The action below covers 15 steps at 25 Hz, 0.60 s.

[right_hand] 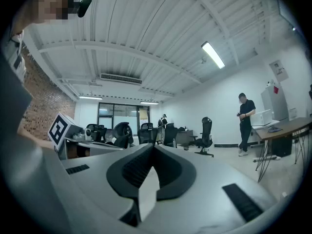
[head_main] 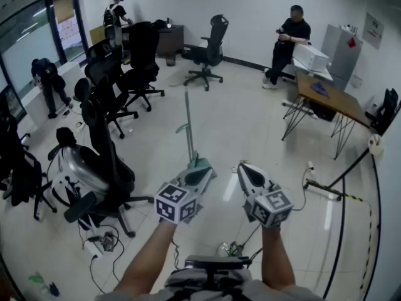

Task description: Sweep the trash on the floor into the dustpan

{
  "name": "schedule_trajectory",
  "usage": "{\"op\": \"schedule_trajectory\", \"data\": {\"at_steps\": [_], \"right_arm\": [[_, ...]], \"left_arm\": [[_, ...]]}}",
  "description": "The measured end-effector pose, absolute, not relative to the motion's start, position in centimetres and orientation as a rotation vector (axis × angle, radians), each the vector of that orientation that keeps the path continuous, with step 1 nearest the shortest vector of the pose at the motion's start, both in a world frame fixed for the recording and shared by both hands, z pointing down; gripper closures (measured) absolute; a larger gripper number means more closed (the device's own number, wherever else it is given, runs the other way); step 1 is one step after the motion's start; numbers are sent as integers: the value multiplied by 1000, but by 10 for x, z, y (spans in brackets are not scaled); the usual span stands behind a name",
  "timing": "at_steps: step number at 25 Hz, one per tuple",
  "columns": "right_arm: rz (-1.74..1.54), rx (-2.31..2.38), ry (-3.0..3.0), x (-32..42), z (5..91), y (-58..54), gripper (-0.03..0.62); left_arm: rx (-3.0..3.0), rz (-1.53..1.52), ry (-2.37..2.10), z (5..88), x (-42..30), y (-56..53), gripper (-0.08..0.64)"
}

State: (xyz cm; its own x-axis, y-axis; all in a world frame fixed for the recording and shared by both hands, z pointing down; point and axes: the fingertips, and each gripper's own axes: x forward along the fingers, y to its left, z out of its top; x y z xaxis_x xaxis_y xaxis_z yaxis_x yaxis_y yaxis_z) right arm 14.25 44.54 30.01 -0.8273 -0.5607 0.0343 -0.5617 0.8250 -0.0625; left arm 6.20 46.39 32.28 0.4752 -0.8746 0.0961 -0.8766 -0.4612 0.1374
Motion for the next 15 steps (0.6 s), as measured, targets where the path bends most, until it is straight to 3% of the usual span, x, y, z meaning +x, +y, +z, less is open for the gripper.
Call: {"op": "schedule_trajectory", "data": {"at_steps": [15], "right_arm": [[63,805,-3047,153,292,379,590]], "left_arm": [[2490,51,-1608,329,77,394,552]]}}
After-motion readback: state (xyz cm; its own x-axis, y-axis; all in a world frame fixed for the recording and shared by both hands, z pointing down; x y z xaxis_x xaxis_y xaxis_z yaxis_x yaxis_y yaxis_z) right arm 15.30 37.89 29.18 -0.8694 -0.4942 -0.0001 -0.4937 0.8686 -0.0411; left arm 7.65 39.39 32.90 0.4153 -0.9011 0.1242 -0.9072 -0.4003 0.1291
